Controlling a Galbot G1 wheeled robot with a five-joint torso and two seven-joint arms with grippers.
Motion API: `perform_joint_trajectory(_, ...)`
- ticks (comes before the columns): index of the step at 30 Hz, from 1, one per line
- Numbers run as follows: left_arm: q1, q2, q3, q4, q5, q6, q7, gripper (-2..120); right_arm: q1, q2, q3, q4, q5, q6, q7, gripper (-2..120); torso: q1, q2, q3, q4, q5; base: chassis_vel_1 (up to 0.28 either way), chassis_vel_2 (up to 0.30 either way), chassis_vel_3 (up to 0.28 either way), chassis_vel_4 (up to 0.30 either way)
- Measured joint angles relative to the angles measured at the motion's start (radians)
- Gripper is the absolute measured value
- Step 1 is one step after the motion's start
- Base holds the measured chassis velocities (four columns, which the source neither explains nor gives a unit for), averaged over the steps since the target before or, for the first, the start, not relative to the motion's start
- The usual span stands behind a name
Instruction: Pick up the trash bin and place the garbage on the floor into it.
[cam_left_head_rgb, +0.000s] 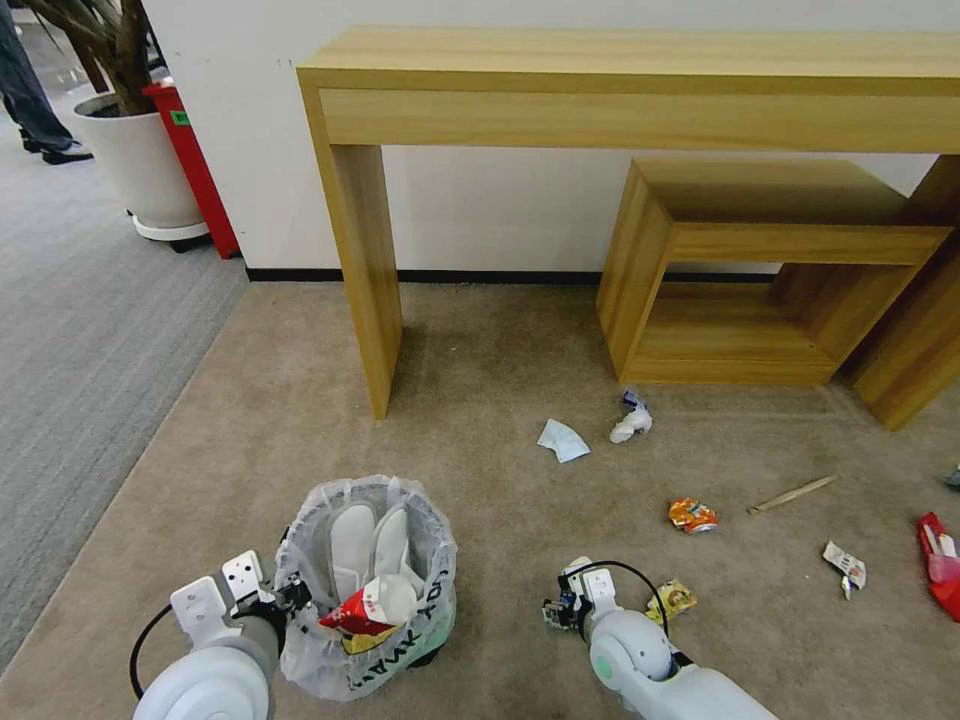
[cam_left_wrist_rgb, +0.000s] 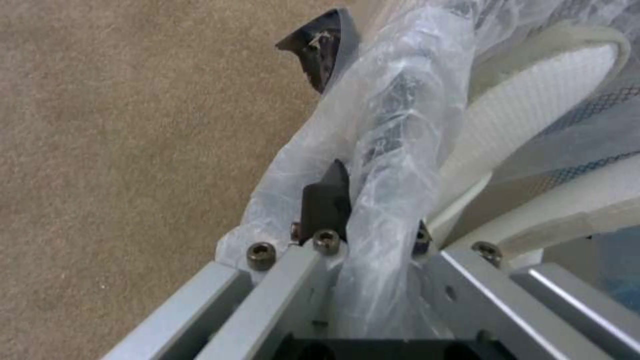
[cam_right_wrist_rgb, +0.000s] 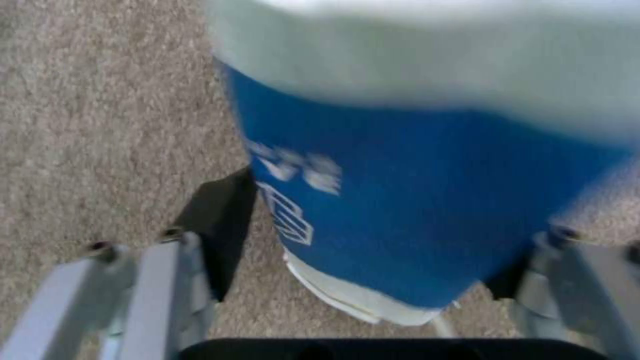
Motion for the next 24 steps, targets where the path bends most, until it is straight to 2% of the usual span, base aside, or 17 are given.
perform_joint_trajectory(3, -0.004, 0.004, 0.004, 0.005, -0.002, -0.003, 0.000, 1, 0.000, -0.001, 0.002, -0.005, -0.007, 0.015, -0.013, 51, 0.000, 0.000, 0.000, 0.0000, 0.0000, 0.000, 0.000, 0.000, 0.000)
perform_joint_trajectory(4, -0.004, 0.004, 0.004, 0.005, -0.002, -0.003, 0.000, 1, 0.000, -0.001, 0.002, -0.005, -0.007, 0.015, -0.013, 51, 0.000, 0.000, 0.000, 0.0000, 0.0000, 0.000, 0.000, 0.000, 0.000)
perform_joint_trajectory(7, -0.007, 0.009, 0.005, 0.010, -0.003, -0.007, 0.000, 1, 0.004, -0.002, 0.006, -0.011, -0.011, 0.029, -0.018, 35, 0.000, 0.000, 0.000, 0.0000, 0.0000, 0.000, 0.000, 0.000, 0.000)
perform_joint_trajectory(9, -0.007, 0.009, 0.005, 0.010, -0.003, -0.008, 0.000, 1, 0.004, -0.002, 0.006, -0.012, -0.012, 0.031, -0.019, 34, 0.000, 0.000, 0.000, 0.0000, 0.0000, 0.000, 0.000, 0.000, 0.000)
perform_joint_trajectory(11, -0.007, 0.013, 0.004, 0.011, -0.006, -0.010, 0.000, 1, 0.007, -0.005, 0.006, -0.014, -0.020, 0.042, -0.026, 22, 0.000, 0.000, 0.000, 0.0000, 0.0000, 0.000, 0.000, 0.000, 0.000)
perform_joint_trajectory(12, -0.007, 0.013, 0.004, 0.011, -0.006, -0.010, 0.000, 1, 0.007, -0.005, 0.006, -0.014, -0.020, 0.042, -0.026, 22, 0.000, 0.000, 0.000, 0.0000, 0.0000, 0.000, 0.000, 0.000, 0.000)
perform_joint_trajectory(15, -0.008, 0.019, -0.002, 0.012, -0.010, -0.012, -0.001, 1, 0.011, -0.006, 0.010, -0.012, -0.020, 0.050, -0.034, 7, 0.000, 0.000, 0.000, 0.0000, 0.0001, 0.000, 0.000, 0.000, 0.000)
perform_joint_trajectory(17, -0.008, 0.020, -0.002, 0.012, -0.011, -0.013, -0.001, 1, 0.011, -0.006, 0.011, -0.011, -0.020, 0.051, -0.035, 6, 0.000, 0.000, 0.000, 0.0000, 0.0000, 0.000, 0.000, 0.000, 0.000)
perform_joint_trajectory(18, -0.008, 0.021, -0.004, 0.012, -0.012, -0.013, -0.001, 1, 0.012, -0.007, 0.014, -0.006, -0.020, 0.056, -0.041, 0, 0.000, 0.000, 0.000, 0.0000, 0.0000, 0.000, 0.000, 0.000, 0.000)
perform_joint_trajectory(24, -0.003, 0.027, -0.010, 0.009, -0.021, -0.013, -0.004, 1, 0.008, -0.037, 0.058, 0.063, -0.068, 0.107, -0.101, 0, 0.000, 0.000, 0.000, 0.0000, 0.0001, 0.000, 0.000, 0.000, 0.000)
